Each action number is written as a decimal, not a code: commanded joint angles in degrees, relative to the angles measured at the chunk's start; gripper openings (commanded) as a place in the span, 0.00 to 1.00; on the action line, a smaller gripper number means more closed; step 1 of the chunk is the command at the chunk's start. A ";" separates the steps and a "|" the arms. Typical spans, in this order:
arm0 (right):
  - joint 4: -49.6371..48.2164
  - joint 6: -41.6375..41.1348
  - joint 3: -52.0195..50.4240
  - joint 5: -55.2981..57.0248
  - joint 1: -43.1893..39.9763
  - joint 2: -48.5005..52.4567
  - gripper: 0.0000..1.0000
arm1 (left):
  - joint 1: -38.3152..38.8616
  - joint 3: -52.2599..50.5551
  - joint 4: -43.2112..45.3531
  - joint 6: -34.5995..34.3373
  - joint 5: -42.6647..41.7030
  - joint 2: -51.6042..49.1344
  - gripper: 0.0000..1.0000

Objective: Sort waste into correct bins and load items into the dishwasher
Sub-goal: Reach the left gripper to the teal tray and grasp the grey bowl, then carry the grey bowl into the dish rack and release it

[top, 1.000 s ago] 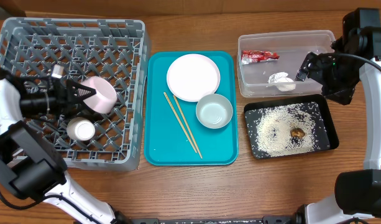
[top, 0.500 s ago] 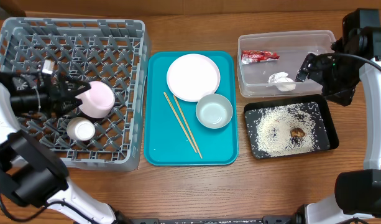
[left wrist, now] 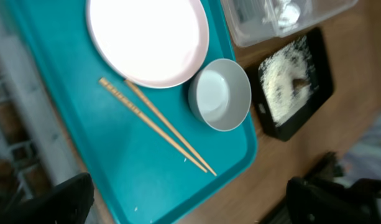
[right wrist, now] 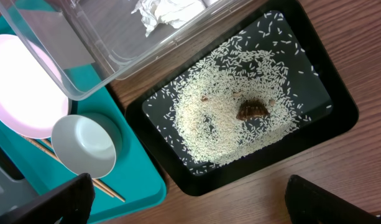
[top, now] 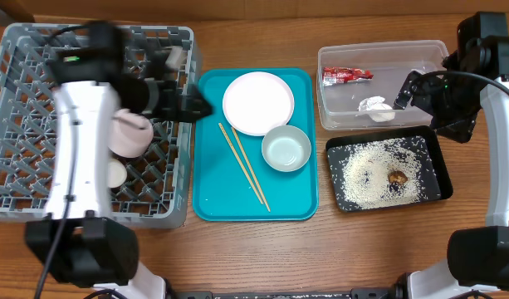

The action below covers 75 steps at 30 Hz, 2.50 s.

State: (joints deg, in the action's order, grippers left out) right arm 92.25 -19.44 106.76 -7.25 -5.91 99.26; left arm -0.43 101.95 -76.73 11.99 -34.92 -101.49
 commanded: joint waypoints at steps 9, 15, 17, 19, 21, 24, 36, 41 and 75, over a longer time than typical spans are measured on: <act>-0.13 0.13 0.22 -0.28 0.04 -0.90 1.00 | 25.03 1.14 9.73 -5.35 10.82 -5.70 1.00; -0.20 0.13 0.22 -0.28 0.04 -0.90 1.00 | 32.22 1.11 10.93 -5.38 17.33 -12.17 0.93; -0.22 0.13 0.22 -0.31 0.04 -0.90 1.00 | 34.14 1.14 10.78 -5.35 18.71 -14.62 0.91; -0.22 0.13 0.22 -0.31 0.04 -0.90 1.00 | 35.78 1.11 10.51 -5.35 18.86 -16.98 0.90; -0.20 0.13 0.22 -0.28 0.04 -0.90 1.00 | 37.11 1.11 10.29 -5.35 18.91 -19.32 0.83; -0.17 0.13 0.22 -0.28 0.04 -0.90 1.00 | 38.27 1.11 9.51 -5.35 19.23 -22.53 0.72; -0.13 0.13 0.22 -0.28 0.04 -0.90 1.00 | 38.71 1.14 6.93 -5.40 25.05 -26.67 0.18; -0.11 0.13 0.22 -0.31 0.04 -0.90 1.00 | 38.71 1.20 6.97 -6.56 24.96 -26.64 0.04; 1.14 0.33 0.22 1.18 0.04 -0.90 1.00 | -3.52 16.26 2.45 8.02 -14.62 -9.20 0.04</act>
State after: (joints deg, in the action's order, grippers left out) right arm 93.54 -19.42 106.76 -6.79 -5.91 99.26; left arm -0.36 117.69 -74.46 14.31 -35.62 -109.69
